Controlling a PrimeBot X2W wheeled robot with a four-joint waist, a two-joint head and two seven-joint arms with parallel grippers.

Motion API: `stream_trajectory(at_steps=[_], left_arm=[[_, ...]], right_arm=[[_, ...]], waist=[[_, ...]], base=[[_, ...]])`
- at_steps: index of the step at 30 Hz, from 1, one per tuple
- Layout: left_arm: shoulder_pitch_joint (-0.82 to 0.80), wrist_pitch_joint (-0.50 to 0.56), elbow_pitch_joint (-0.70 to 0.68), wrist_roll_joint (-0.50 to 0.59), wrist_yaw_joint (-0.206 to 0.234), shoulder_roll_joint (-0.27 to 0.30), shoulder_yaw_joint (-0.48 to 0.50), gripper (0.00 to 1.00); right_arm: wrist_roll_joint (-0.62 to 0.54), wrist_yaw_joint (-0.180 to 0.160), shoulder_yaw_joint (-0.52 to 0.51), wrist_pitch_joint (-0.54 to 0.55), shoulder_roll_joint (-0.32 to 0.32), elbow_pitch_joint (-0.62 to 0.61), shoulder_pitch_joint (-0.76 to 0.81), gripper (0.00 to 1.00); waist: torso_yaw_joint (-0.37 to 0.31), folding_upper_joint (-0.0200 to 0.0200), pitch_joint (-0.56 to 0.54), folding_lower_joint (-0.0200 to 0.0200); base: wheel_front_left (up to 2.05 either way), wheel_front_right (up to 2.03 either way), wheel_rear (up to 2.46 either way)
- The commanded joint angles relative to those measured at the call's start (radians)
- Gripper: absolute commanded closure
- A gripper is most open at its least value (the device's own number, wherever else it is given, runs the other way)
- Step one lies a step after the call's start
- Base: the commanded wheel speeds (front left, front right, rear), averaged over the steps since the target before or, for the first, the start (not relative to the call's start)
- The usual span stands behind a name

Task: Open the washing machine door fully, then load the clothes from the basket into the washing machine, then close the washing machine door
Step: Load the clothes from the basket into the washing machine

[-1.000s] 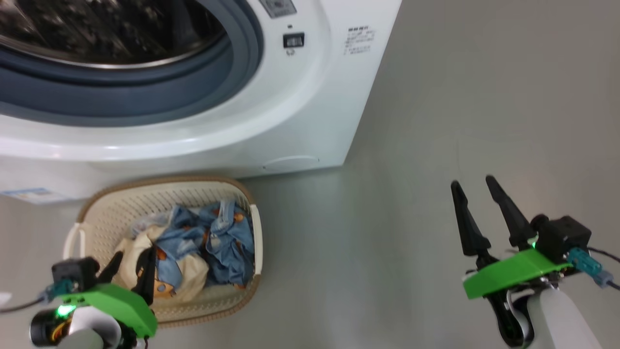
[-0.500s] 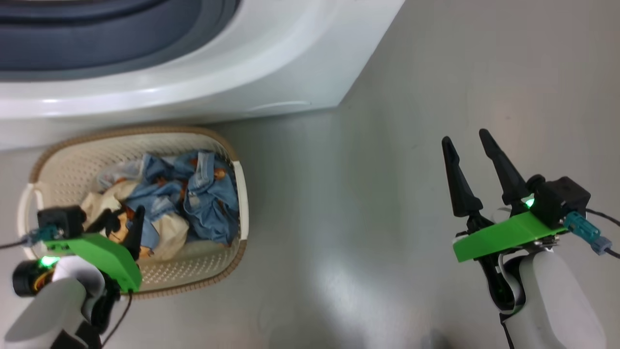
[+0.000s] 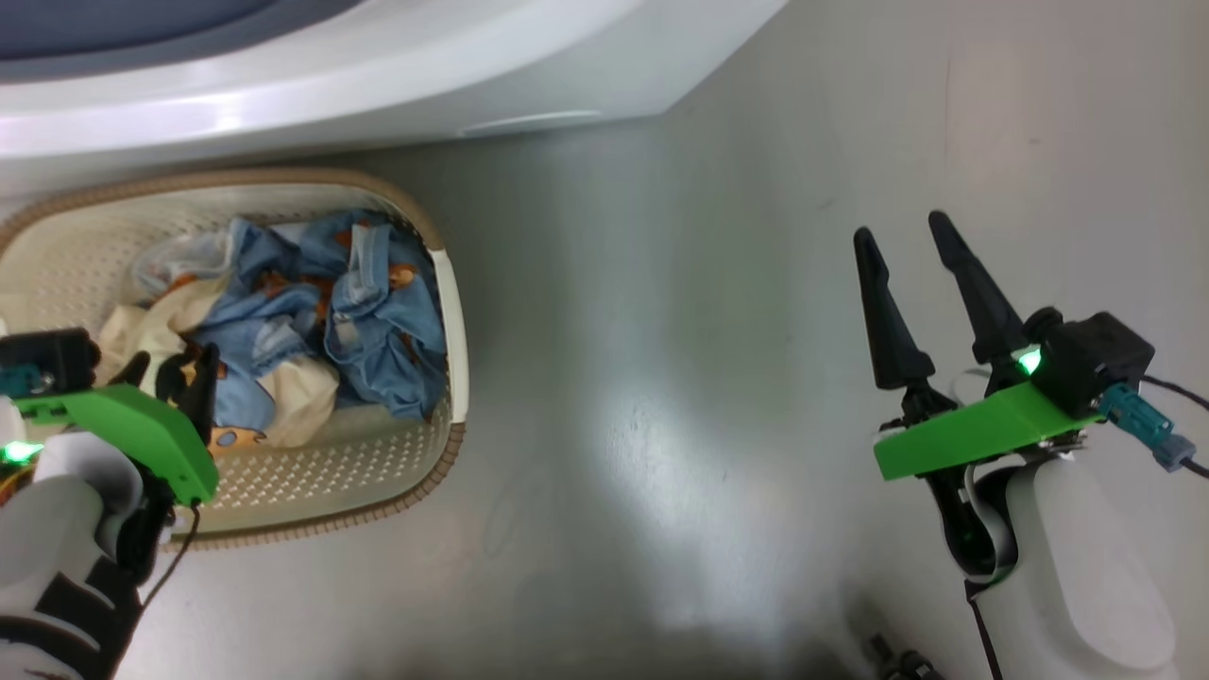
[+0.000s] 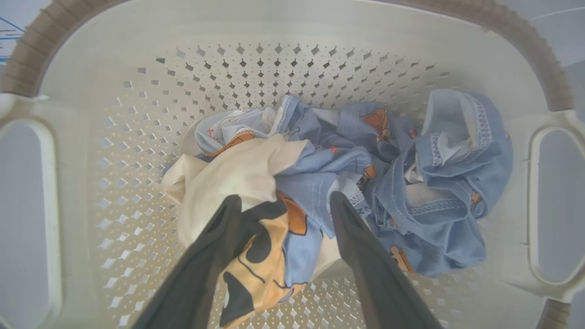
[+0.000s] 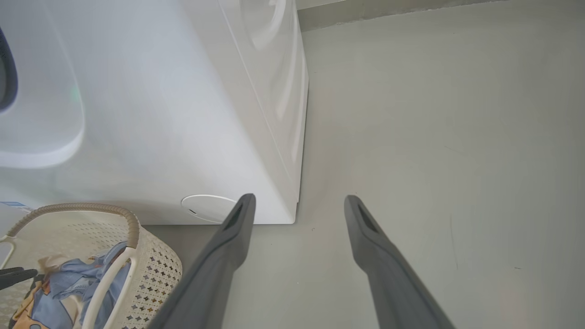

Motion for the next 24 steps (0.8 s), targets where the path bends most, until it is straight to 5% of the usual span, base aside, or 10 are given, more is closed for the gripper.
stream_trajectory(at_steps=[1, 21, 23, 24], left_arm=[[-0.009, 0.014, 0.015, -0.020, -0.002, 0.051, 0.012, 0.00], [-0.066, 0.113, 0.029, -0.177, -0.002, 0.080, -0.055, 0.04], [-0.069, 0.114, 0.024, -0.185, -0.002, 0.084, -0.066, 0.78], [-0.069, 0.118, 0.021, -0.191, -0.002, 0.085, -0.071, 1.00]], right_arm=[[-0.012, 0.002, 0.025, -0.012, 0.010, -0.028, 0.007, 0.00], [-0.025, 0.002, 0.042, -0.012, 0.014, -0.043, -0.026, 0.00], [-0.025, 0.002, 0.044, -0.012, 0.014, -0.043, -0.029, 0.00], [-0.025, 0.002, 0.044, -0.012, 0.014, -0.043, -0.029, 0.00]], waist=[[-0.009, 0.0000, 0.039, 0.0000], [-0.021, 0.0000, 0.100, 0.0000], [-0.021, 0.0000, 0.100, 0.0000], [-0.021, 0.0000, 0.099, 0.0000]], base=[[0.00, 0.00, 0.00], [0.00, 0.00, 0.00], [0.00, 0.00, 0.00], [0.00, 0.00, 0.00]])
